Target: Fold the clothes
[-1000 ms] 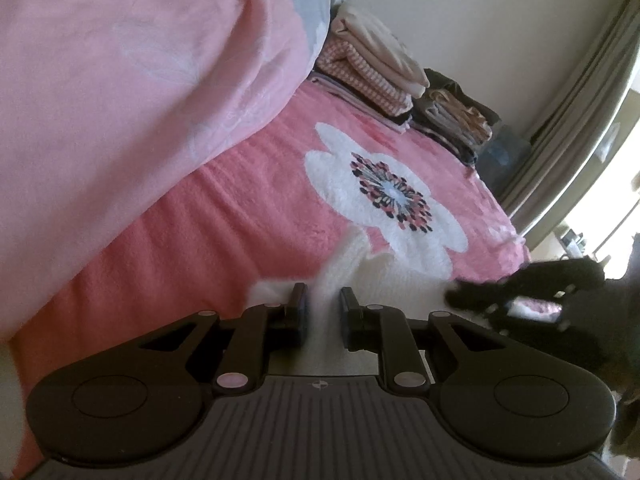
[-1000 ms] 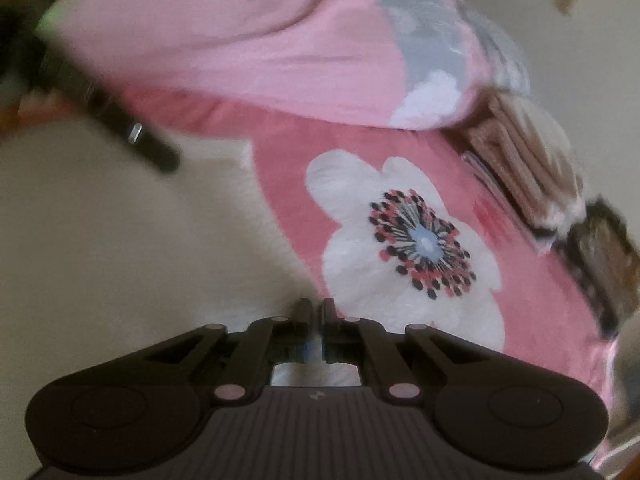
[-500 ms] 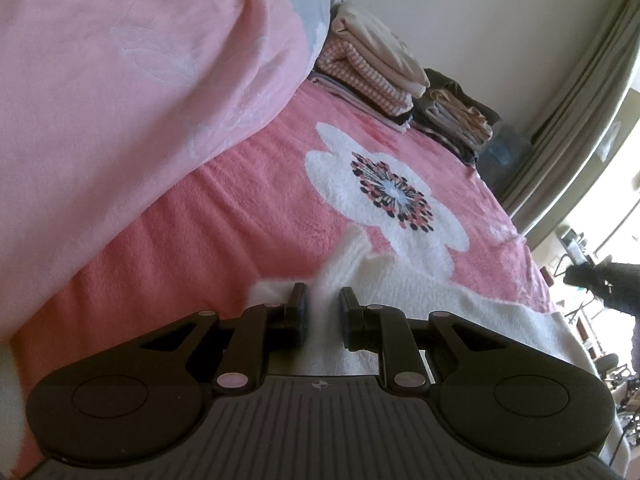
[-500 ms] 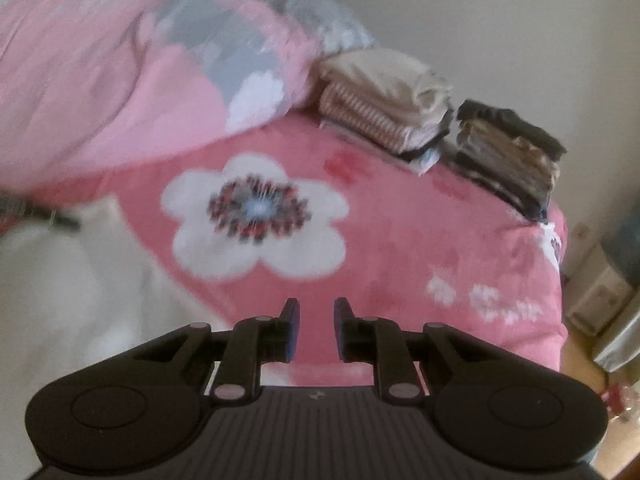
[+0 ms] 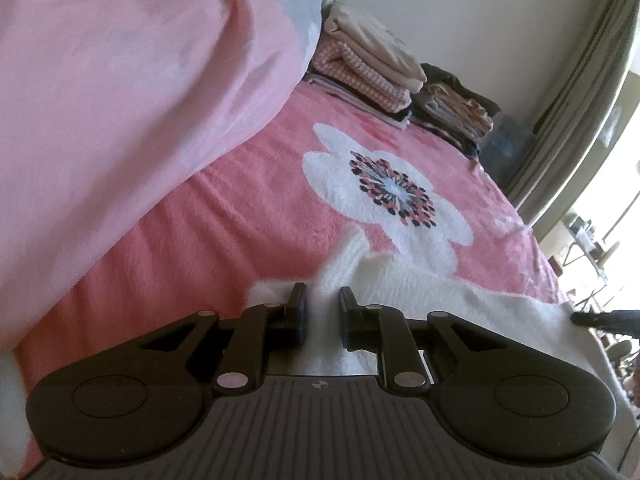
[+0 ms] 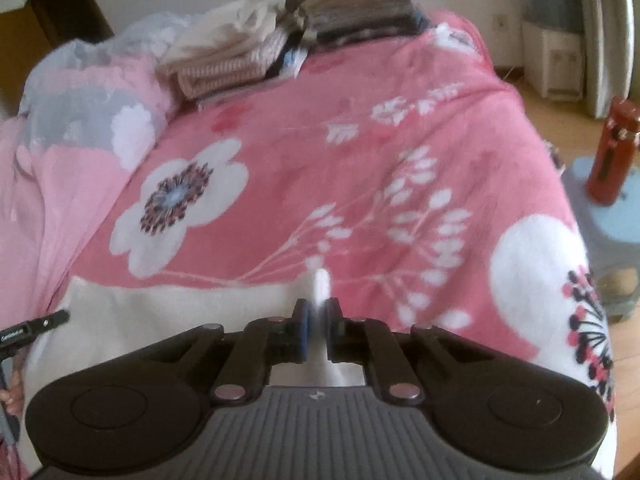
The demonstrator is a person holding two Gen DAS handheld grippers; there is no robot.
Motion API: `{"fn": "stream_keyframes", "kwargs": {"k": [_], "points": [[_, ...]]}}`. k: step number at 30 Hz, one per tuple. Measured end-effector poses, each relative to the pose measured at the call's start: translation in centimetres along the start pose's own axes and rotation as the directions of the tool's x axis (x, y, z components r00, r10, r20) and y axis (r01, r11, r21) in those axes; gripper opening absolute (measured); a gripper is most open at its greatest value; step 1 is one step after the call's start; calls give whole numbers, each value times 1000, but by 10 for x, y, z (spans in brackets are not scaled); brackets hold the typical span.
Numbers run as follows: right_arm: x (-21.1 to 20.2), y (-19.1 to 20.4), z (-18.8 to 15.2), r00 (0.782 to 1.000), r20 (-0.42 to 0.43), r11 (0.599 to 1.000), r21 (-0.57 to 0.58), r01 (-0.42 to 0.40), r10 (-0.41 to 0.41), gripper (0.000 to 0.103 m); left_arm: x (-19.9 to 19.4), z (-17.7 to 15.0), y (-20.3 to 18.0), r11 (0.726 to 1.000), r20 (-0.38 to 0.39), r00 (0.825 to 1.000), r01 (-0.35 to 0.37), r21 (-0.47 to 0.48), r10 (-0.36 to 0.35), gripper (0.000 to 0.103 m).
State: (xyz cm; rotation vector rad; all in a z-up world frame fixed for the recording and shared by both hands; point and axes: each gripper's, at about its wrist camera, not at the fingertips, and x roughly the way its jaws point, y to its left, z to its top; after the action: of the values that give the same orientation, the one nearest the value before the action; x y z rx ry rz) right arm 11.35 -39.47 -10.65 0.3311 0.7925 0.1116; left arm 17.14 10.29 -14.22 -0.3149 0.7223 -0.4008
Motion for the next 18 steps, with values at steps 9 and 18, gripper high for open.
{"fn": "stream_keyframes", "kwargs": {"k": [9, 18], "points": [[12, -26, -15, 998, 0, 993, 100, 58, -58, 8, 10, 9, 2, 1000, -64, 998, -6, -31, 4, 18], [-54, -47, -15, 995, 41, 966, 246, 77, -90, 20, -23, 27, 9, 981, -62, 998, 18, -195, -31, 38]]}}
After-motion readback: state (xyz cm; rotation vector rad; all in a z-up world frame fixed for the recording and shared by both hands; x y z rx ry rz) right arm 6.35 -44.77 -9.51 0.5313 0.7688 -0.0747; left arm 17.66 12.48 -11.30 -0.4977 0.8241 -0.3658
